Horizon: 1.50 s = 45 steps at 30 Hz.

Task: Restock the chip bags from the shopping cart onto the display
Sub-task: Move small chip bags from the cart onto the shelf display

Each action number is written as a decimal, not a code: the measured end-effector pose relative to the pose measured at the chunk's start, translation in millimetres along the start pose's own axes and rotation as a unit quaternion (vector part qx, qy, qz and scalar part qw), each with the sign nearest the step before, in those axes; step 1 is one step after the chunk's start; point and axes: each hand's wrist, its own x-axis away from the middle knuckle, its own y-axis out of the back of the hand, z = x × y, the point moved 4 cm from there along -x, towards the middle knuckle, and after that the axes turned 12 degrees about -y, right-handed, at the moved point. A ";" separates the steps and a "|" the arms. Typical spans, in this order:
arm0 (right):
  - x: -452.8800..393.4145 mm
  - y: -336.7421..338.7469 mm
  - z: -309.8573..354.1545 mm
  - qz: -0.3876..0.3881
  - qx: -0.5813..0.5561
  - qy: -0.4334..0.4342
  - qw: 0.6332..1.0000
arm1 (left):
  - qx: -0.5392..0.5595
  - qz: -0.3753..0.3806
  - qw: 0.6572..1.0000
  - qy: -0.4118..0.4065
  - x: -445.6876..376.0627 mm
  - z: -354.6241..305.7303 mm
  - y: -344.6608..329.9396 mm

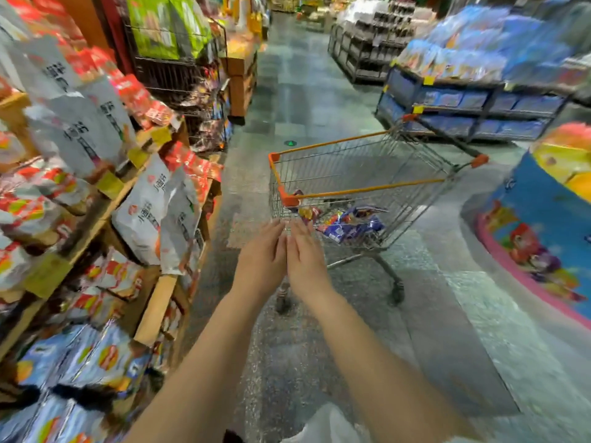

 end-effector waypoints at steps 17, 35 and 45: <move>-130.9 98.7 -112.0 -0.112 0.035 -0.103 0.988 | 0.002 0.099 0.989 -0.114 -152.7 -13.5 -166.2; -392.1 122.3 -153.8 0.009 0.205 -0.022 0.979 | -0.075 0.114 0.991 -0.006 -367.5 78.6 -258.6; -549.8 96.7 -206.5 0.148 0.250 0.035 0.956 | -0.141 0.068 0.980 0.123 -465.7 150.9 -324.3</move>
